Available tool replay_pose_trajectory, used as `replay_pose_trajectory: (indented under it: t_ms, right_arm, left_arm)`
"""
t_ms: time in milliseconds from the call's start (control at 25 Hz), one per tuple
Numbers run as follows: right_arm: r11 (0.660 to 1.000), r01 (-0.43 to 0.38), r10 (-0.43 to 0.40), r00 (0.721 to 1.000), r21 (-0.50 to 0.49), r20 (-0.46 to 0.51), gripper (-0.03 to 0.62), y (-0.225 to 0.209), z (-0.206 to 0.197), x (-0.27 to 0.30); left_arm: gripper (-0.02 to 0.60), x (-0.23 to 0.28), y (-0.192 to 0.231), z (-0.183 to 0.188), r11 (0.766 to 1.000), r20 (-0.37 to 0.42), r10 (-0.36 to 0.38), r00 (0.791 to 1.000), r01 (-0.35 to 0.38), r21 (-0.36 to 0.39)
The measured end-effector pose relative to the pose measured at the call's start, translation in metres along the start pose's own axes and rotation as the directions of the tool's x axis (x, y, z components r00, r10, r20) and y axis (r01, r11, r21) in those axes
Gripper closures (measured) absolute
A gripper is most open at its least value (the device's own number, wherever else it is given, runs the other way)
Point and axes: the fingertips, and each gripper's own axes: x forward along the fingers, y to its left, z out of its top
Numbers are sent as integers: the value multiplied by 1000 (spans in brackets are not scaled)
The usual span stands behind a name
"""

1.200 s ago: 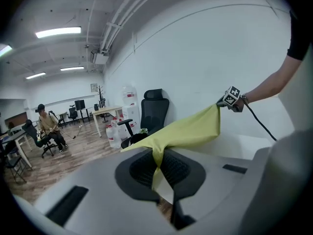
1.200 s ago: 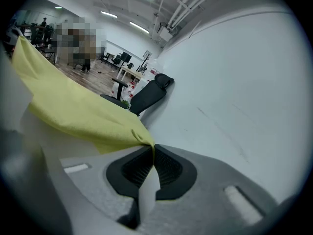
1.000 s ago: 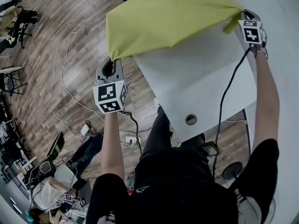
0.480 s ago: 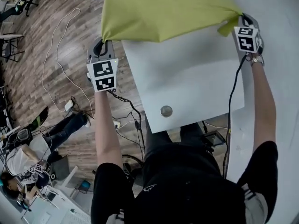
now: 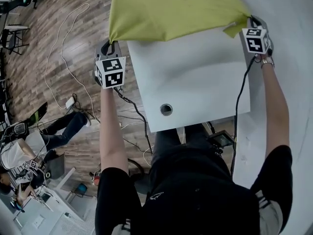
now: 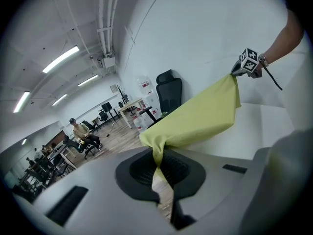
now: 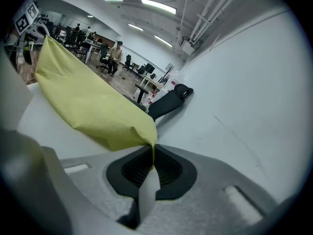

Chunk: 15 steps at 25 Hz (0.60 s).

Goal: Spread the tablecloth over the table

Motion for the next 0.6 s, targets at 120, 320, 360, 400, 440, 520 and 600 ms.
replay_pose_trajectory:
  t_ms: [120, 320, 360, 400, 440, 520, 600]
  right_arm:
    - [1000, -10, 10, 1000, -8, -4, 585, 4, -11, 0]
    - [1000, -29, 29, 1000, -8, 2, 585, 8, -16, -10]
    - [999, -33, 33, 999, -11, 4, 585, 9, -17, -11]
    - [999, -36, 36, 999, -14, 7, 585, 10, -18, -13]
    - [999, -39, 39, 999, -16, 10, 585, 11, -20, -14]
    - [999, -45, 45, 999, -20, 14, 585, 12, -22, -16]
    - [998, -51, 51, 999, -23, 13, 585, 11, -26, -17]
  left_arm:
    - [574, -4, -8, -14, 1000, -31, 12, 999, -12, -6]
    - [574, -19, -21, -23, 999, -52, 13, 999, -15, -29]
    - [574, -21, -24, -24, 999, -55, 13, 998, -15, -30]
    - [574, -23, -26, -26, 999, -58, 13, 998, -15, -29]
    - [574, -25, -28, -27, 1000, -60, 14, 998, -15, -27]
    - [574, -28, -32, -29, 1000, -64, 16, 998, -18, -26]
    - [574, -32, -34, -31, 999, -69, 20, 997, -22, -29]
